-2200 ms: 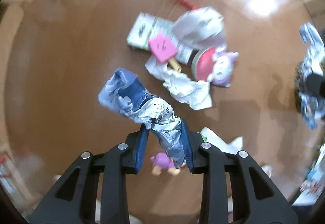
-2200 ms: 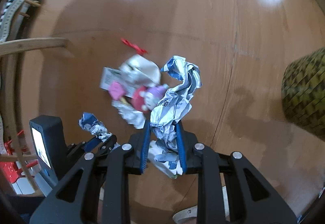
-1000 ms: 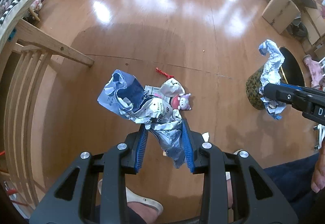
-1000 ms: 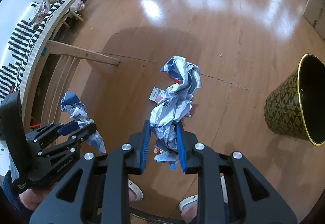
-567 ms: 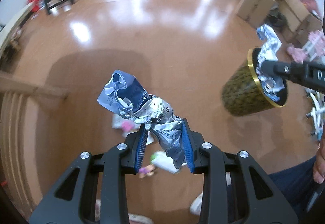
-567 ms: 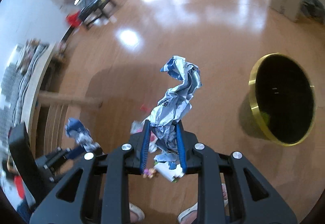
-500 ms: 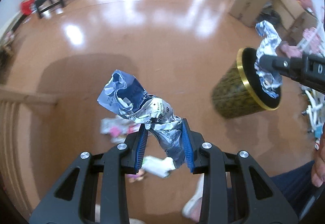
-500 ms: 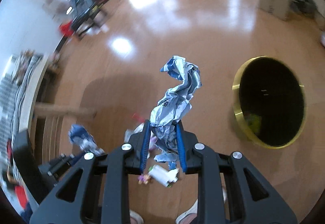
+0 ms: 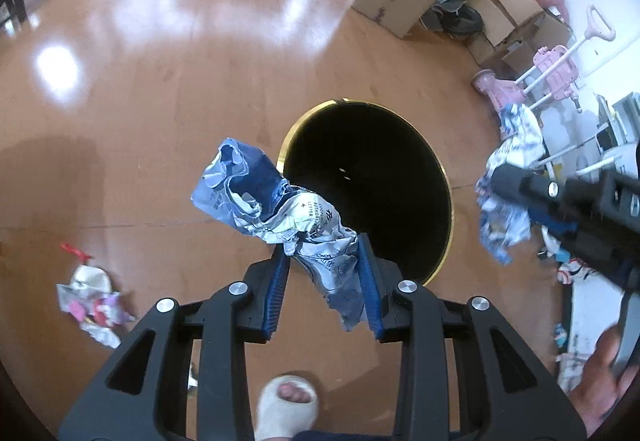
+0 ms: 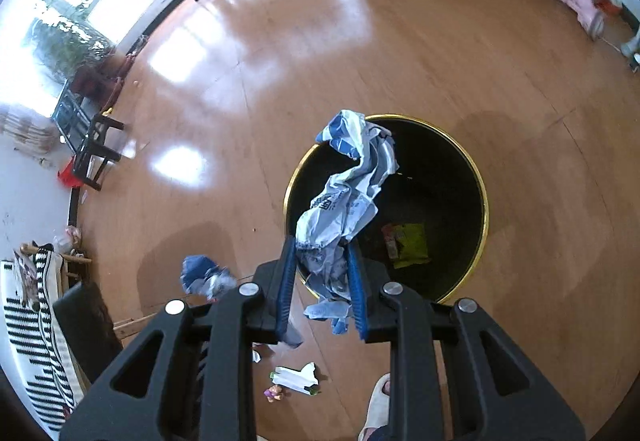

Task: Collect trash
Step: 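Carry both wrappers over the wastebasket and open both tools to drop them, then move both tools back over the remaining pile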

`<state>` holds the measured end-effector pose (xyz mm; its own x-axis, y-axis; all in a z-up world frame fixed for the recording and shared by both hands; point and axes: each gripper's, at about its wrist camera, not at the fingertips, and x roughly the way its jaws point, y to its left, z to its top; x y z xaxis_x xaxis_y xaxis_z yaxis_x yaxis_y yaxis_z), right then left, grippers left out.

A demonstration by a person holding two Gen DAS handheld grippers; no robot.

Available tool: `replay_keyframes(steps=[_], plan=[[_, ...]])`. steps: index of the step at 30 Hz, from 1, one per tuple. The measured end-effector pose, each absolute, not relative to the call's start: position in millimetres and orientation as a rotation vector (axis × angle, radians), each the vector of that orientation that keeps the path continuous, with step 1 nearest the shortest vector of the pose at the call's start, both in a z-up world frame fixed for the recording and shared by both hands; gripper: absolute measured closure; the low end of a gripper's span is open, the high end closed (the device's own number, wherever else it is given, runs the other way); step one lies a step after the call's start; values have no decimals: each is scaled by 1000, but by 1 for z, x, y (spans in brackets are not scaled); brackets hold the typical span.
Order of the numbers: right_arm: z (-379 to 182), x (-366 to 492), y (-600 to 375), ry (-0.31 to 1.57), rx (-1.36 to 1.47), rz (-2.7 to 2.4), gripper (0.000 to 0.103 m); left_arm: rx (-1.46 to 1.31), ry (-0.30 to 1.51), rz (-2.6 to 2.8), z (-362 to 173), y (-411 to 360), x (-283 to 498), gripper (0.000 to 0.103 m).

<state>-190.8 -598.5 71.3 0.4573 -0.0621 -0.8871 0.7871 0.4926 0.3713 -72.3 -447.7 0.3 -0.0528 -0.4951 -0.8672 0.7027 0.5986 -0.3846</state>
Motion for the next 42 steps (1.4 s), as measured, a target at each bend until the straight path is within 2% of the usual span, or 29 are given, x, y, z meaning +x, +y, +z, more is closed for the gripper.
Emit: replay_keyframes(steps=[7, 9, 10, 11, 12, 13, 14, 20, 26, 35, 38, 42], plan=[[75, -195, -599, 927, 915, -625, 78, 215, 1293, -975, -7, -479, -79, 71], [75, -198, -600, 920, 923, -634, 78, 221, 1278, -970, -6, -485, -76, 69], [75, -198, -600, 914, 926, -638, 78, 216, 1271, -976, -5, -486, -75, 65], [76, -198, -601, 914, 922, -642, 70, 217, 1268, -980, -4, -488, -75, 61], [77, -198, -601, 914, 914, -657, 44, 218, 1262, -980, -4, -488, -74, 48], [80, -200, -602, 896, 911, -673, 30, 213, 1256, -977, -2, -488, -73, 35], [82, -200, -602, 882, 912, -676, 18, 205, 1247, -971, -2, -487, -71, 31], [87, -210, -603, 832, 929, -693, 18, 158, 1267, -949, -2, -473, -58, 29], [86, -179, -583, 876, 896, -594, 14, 162, 1226, -919, 11, -402, -36, 15], [67, -74, -440, 1069, 646, -313, 7, 260, 1200, -608, 11, -208, 12, 11], [55, -50, -376, 1134, 520, -234, 7, 304, 1201, -488, 8, -125, 20, 11], [31, -30, -306, 1208, 392, -125, 7, 333, 1176, -378, 2, -51, 17, 11]])
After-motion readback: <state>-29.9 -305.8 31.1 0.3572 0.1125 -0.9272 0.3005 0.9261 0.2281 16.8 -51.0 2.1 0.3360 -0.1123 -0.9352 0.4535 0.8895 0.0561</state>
